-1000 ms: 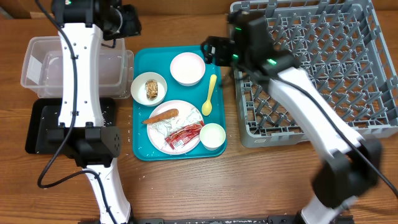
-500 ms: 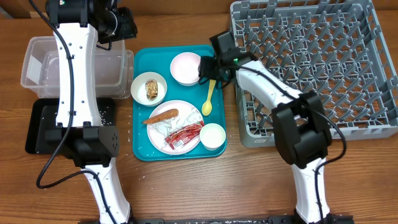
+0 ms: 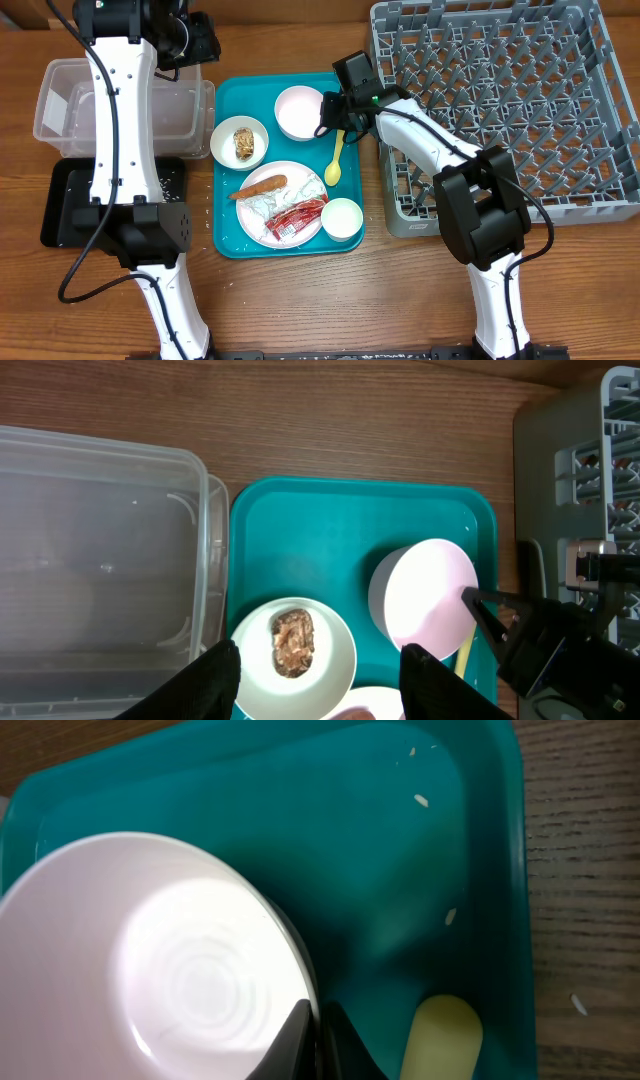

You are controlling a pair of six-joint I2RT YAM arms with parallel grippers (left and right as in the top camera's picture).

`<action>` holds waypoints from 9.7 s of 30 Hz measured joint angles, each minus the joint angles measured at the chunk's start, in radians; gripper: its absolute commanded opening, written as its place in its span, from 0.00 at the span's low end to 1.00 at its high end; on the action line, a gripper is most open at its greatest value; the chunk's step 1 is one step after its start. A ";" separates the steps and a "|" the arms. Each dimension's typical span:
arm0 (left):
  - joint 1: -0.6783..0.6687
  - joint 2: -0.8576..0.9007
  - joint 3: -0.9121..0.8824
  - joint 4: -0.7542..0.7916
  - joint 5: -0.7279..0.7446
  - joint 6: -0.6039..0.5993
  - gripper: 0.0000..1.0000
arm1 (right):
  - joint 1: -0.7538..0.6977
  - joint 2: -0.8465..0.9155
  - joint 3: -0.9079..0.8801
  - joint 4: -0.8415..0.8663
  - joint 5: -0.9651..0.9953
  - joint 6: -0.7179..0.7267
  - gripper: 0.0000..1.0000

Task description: Sort waste into correct bins and load items into the dishwasher

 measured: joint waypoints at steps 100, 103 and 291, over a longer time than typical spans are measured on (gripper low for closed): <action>0.000 0.000 0.000 0.042 -0.050 0.001 0.73 | -0.008 0.060 0.250 -0.224 1.510 -0.496 0.04; 0.000 0.000 0.000 0.043 -0.050 0.001 0.73 | 0.024 0.064 0.250 -0.230 1.513 -0.501 0.04; -0.386 -0.170 -0.766 0.671 -0.145 0.190 0.04 | -0.363 -0.525 0.304 -0.985 0.178 -0.214 0.93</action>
